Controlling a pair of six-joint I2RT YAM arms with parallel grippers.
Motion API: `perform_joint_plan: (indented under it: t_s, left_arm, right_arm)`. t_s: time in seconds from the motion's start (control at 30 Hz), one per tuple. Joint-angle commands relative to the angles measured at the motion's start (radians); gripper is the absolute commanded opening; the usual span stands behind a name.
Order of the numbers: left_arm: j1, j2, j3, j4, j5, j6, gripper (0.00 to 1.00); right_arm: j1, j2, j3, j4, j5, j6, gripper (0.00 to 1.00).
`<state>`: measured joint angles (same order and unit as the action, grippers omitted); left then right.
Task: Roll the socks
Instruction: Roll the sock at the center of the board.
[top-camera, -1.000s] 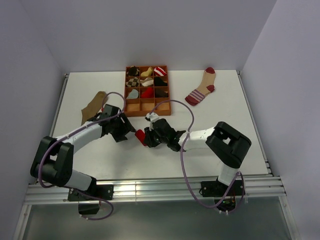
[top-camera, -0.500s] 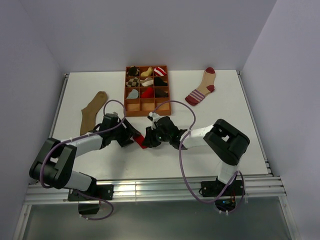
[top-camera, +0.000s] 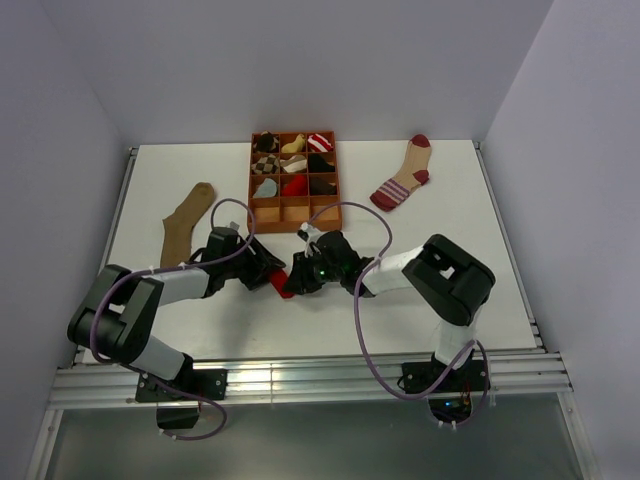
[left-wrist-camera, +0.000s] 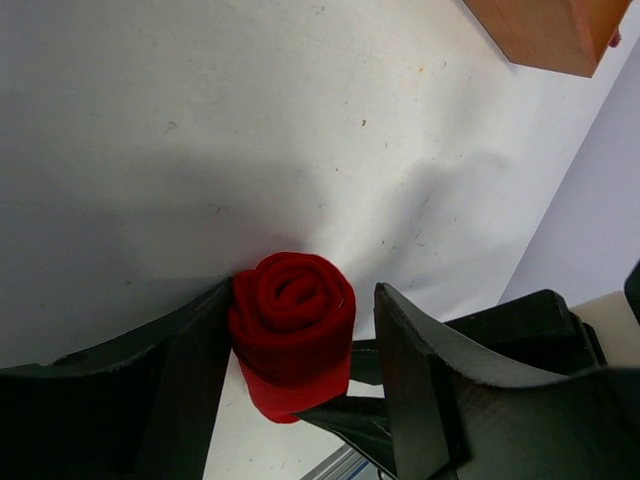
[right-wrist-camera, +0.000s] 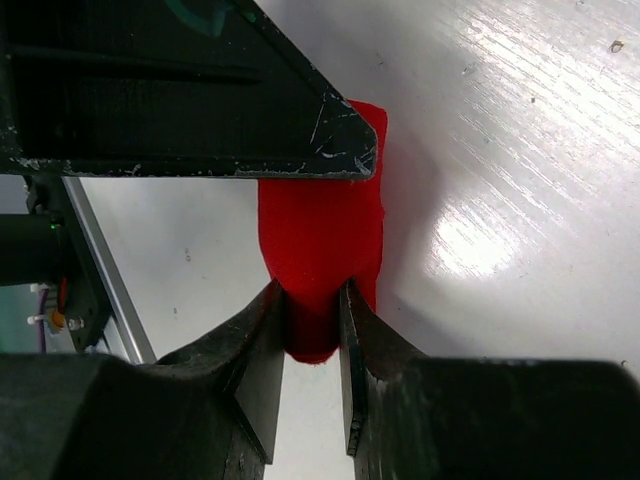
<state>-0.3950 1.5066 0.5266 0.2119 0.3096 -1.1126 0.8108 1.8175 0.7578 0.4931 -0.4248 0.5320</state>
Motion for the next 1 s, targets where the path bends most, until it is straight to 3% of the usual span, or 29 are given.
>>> perform_joint_plan:
  t_s: [0.0,0.23,0.43,0.53,0.63,0.67,0.77,0.87,0.97]
  left_arm:
    - [-0.004,0.055,-0.046,-0.019,-0.018,0.033,0.64]
    - [-0.005,0.058,-0.106,0.006,-0.003,0.020,0.67]
    - [-0.018,0.081,-0.091,0.003,-0.001,0.017,0.59]
    - [-0.031,0.095,-0.077,-0.012,-0.015,0.026,0.50]
    - [-0.034,0.113,-0.066,-0.032,-0.018,0.033,0.36]
    - [-0.033,0.118,-0.063,-0.039,-0.020,0.033,0.27]
    - [-0.034,0.129,-0.045,-0.063,-0.029,0.043,0.10]
    - [-0.034,0.121,-0.019,-0.109,-0.041,0.050,0.01]
    - [-0.034,0.096,0.025,-0.178,-0.066,0.063,0.00]
  right_arm:
    - [-0.002,0.048,-0.041,-0.081,-0.054,0.023,0.04]
    - [-0.050,0.057,-0.066,-0.018,-0.103,0.072,0.04]
    - [-0.056,0.095,-0.063,0.019,-0.127,0.128,0.05]
    - [-0.058,0.106,-0.054,0.015,-0.124,0.129,0.07]
    - [-0.058,0.105,-0.046,-0.007,-0.111,0.122,0.10]
    - [-0.058,0.095,-0.046,-0.011,-0.105,0.118,0.11]
    - [-0.058,0.063,-0.041,-0.042,-0.083,0.105,0.20]
    - [-0.059,0.005,-0.037,-0.106,-0.046,0.082,0.42]
    - [-0.058,-0.071,-0.028,-0.178,0.003,0.056,0.53]
